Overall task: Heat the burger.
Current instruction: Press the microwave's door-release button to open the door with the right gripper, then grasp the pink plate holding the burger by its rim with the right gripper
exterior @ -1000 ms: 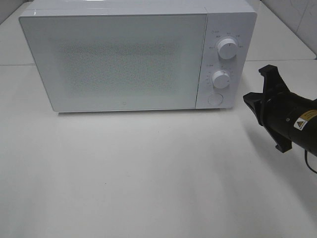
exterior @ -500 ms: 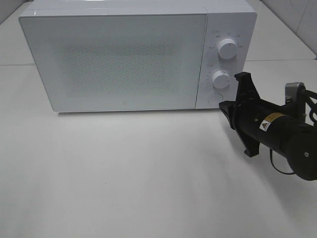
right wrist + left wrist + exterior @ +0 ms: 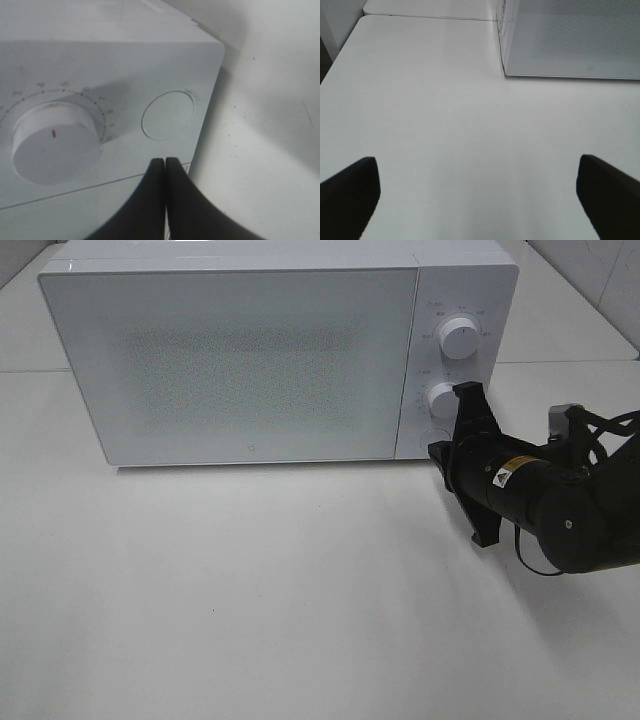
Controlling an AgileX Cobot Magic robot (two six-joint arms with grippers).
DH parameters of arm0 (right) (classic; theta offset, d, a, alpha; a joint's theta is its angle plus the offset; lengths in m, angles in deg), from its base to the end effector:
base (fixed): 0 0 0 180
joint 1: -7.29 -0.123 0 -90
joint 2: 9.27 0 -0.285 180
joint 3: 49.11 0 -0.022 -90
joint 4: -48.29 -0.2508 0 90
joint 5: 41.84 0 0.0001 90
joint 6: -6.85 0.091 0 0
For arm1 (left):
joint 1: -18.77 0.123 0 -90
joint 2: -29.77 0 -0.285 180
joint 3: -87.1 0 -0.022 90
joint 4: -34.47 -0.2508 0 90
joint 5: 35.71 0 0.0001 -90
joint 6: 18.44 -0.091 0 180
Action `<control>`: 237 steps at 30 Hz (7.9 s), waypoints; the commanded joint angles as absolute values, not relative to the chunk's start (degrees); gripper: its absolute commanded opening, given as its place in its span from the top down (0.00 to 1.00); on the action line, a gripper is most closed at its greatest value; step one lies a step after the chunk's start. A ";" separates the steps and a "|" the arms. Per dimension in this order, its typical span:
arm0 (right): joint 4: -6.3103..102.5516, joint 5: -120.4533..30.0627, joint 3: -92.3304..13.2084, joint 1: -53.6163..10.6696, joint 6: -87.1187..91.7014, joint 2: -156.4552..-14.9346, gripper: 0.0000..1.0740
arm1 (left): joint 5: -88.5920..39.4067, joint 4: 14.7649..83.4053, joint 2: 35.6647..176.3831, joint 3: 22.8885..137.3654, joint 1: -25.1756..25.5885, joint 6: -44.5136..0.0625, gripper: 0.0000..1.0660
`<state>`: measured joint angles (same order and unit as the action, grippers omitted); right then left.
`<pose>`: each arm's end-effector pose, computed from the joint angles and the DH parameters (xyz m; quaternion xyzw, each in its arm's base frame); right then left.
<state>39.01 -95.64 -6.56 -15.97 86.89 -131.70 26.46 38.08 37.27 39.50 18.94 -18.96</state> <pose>0.3014 0.1167 0.0938 0.4581 0.6871 0.4251 0.3705 -0.0087 -0.0051 0.2801 0.0045 0.8534 -0.0283 0.5204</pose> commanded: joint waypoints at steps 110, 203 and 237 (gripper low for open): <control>33.80 -101.20 -21.05 -14.37 82.42 -136.63 1.00 | 25.66 37.80 36.41 39.50 18.60 -18.85 0.05; 37.35 -92.03 -17.22 -15.23 90.78 -134.11 1.00 | 25.66 37.80 36.41 39.50 18.60 -18.85 0.05; 38.04 -91.75 -8.22 -15.23 91.01 -129.41 1.00 | 25.66 37.80 36.41 39.50 18.60 -18.85 0.05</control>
